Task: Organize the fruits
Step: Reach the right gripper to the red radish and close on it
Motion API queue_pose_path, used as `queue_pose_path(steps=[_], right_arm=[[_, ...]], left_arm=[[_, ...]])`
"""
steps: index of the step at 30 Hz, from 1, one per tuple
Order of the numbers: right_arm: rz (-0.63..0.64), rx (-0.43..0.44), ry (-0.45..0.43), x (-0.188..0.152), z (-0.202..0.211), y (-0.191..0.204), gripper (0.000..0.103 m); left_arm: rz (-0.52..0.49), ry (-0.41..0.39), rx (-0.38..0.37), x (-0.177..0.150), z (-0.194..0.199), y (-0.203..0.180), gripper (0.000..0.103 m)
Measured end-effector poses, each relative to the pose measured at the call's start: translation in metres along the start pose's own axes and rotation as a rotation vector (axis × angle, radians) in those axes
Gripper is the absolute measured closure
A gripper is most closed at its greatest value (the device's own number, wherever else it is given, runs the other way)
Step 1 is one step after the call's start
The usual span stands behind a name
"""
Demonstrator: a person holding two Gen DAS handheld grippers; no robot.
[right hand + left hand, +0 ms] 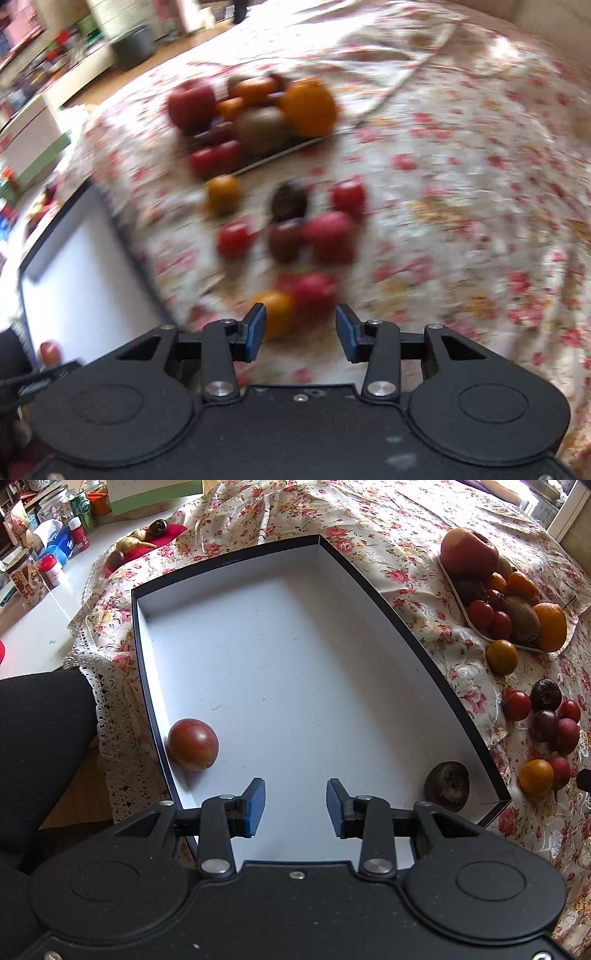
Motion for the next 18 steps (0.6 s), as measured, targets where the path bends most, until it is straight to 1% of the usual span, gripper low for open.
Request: queue_pose_path(steps=[5, 7, 10, 16, 18], right_arm=[[-0.071, -0.024, 0.007, 0.005, -0.007, -0.026, 0.059], [-0.094, -0.016, 0.014, 0.005, -0.011, -0.029, 0.059], [-0.117, 0.021, 0.032, 0.003, -0.019, -0.023, 0.059], [-0.148, 0.038, 0.045, 0.001, -0.034, -0.011, 0.059], [-0.156, 0.027, 0.044, 0.001, -0.039, -0.01, 0.059]], left_arm=[[-0.01, -0.002, 0.008, -0.001, -0.001, -0.002, 0.058], [-0.013, -0.001, 0.009, -0.001, -0.001, -0.003, 0.058], [-0.015, -0.001, 0.01, -0.001, -0.001, -0.003, 0.058], [-0.016, -0.003, 0.01, -0.001, -0.001, -0.003, 0.058], [-0.017, -0.003, 0.009, -0.001, -0.001, -0.003, 0.058]])
Point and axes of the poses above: each gripper's, at about its wrist camera, not at the fingertips, and z roughly against the way its jaws point, y to its left, x to its top, the point moved 2 cm from there along -z, roughly the way its jaws point, and after that the axes turned 8 degrees about -y, right-handed, at the moved point
